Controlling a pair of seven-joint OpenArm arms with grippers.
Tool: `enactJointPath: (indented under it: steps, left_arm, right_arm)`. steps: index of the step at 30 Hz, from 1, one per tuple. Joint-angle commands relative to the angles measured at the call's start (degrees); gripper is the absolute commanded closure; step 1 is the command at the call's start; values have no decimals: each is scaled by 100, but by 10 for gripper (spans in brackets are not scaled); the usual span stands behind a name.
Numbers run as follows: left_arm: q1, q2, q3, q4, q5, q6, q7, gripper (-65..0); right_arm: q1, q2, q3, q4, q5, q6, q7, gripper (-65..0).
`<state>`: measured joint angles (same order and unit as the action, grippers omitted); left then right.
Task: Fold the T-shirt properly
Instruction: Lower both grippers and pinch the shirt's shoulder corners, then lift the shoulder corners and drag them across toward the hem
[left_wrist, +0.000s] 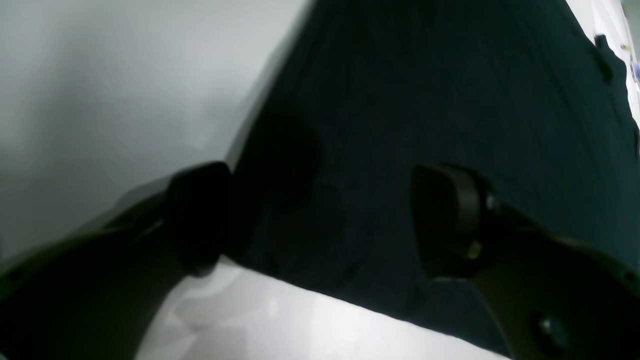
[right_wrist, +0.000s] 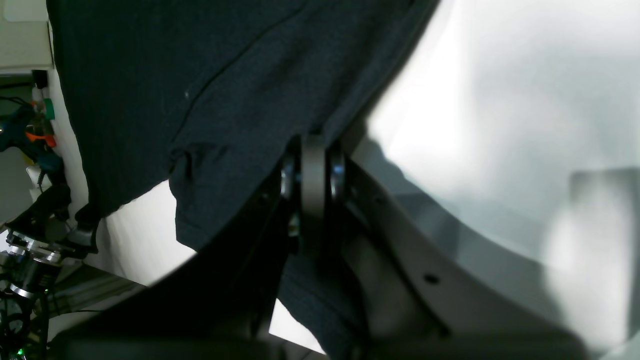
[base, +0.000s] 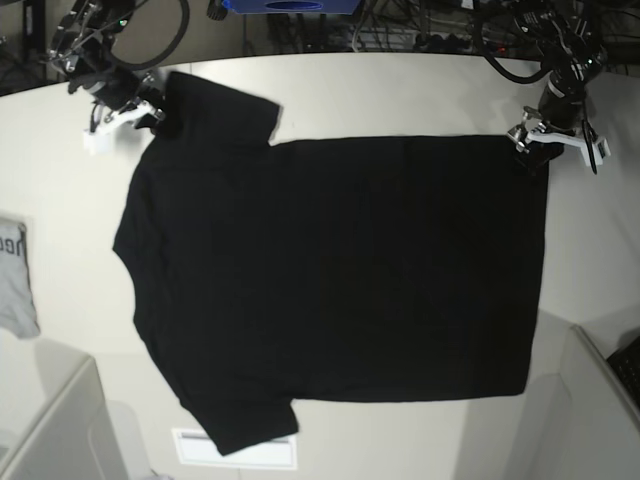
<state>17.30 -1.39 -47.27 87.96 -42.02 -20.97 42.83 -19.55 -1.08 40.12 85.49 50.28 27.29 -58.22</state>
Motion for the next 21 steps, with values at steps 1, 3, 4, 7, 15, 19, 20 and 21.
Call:
enactJointPath:
  steps: [1,3,4,7,15,19,20,21]
  left_arm:
    - [103,38,28,-62,206,141,425,-512]
    - [103,38,28,-80,198,141,425,-441]
    - [103,38,10,-89,198,141,425,-410]
    - [103,38,-25,-97,198,141,425,-303]
    - [103,11,19,17,198,141,434,0]
    - [455,11,-25,448,171,141,434,0]
    - [569,20,-34,632,171,141,434,0]
    - [754,29,-34,817,171,141,434,0]
  right_arm:
    - [-71,7,1,-35,-628,-105,-319,0]
    - [-71,7,10,-35,-628,-105,-319,0]
    - [-71,16,19,-35,-628,-105,-319,0]
    - [-71,16,19,-35,-628,-105,-319,0]
    - [-282,-19,19,615,-619,-105,-319,0]
    - [-555,-46,28,1424,-602,-105,-319,0]
    - [-608,-46,37,1530,-602,-105,-319,0]
    - [-669,-46,37,1626,-602,-105,-319,0]
